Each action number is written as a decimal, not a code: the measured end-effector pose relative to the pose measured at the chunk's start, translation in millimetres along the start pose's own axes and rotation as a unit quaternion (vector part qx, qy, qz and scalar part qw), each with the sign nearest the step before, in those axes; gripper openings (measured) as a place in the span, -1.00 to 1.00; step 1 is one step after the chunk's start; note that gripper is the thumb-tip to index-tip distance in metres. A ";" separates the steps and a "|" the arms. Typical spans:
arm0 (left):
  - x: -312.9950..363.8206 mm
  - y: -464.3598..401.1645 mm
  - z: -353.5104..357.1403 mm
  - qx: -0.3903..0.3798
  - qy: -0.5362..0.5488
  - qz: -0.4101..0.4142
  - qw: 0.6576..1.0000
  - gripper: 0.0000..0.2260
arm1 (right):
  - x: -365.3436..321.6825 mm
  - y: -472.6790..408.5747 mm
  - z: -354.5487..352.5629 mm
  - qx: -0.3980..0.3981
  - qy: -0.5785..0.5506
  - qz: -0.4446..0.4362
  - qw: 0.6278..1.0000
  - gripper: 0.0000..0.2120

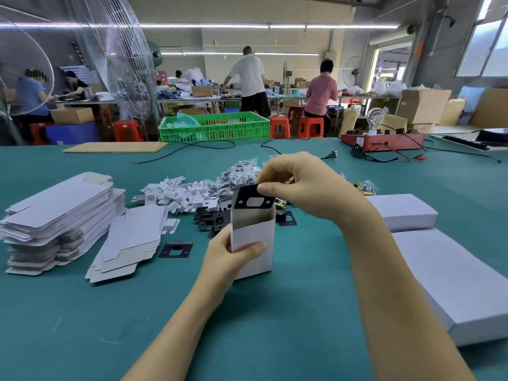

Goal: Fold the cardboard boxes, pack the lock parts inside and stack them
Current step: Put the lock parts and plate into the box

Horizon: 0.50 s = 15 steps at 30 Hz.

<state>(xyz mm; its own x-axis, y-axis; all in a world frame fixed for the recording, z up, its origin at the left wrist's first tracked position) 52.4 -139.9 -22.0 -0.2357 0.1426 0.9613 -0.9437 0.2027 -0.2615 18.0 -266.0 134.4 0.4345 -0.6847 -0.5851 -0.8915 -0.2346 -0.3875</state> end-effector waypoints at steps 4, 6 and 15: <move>-1.0 -0.4 0.4 0.007 -0.003 -0.009 1.000 -0.61 | 0.1 -1.3 4.0 -0.001 0.066 0.002 0.998 -0.96; -0.5 -0.5 1.2 0.004 -0.006 -0.008 1.000 -0.60 | 0.6 -1.6 6.6 -0.006 0.078 0.003 0.997 -0.95; 4.0 1.9 3.1 0.003 0.006 -0.002 1.000 -0.67 | -4.5 -4.0 27.9 -0.054 0.110 -0.005 0.992 -0.91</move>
<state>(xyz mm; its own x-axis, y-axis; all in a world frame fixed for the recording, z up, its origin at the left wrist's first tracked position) 49.0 -142.0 -18.4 -0.2291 0.1539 0.9612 -0.9462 0.1968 -0.2570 23.2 -242.7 118.7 0.4153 -0.8131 -0.4079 -0.9011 -0.3061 -0.3072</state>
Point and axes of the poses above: each hand's wrist, its own y-axis away from the middle knuckle, its own z-axis out of the palm, x = y × z, the point moved 7 cm from there along -y, towards the middle knuckle, and after that the axes turned 3 degrees about z, right-handed, at the moved point
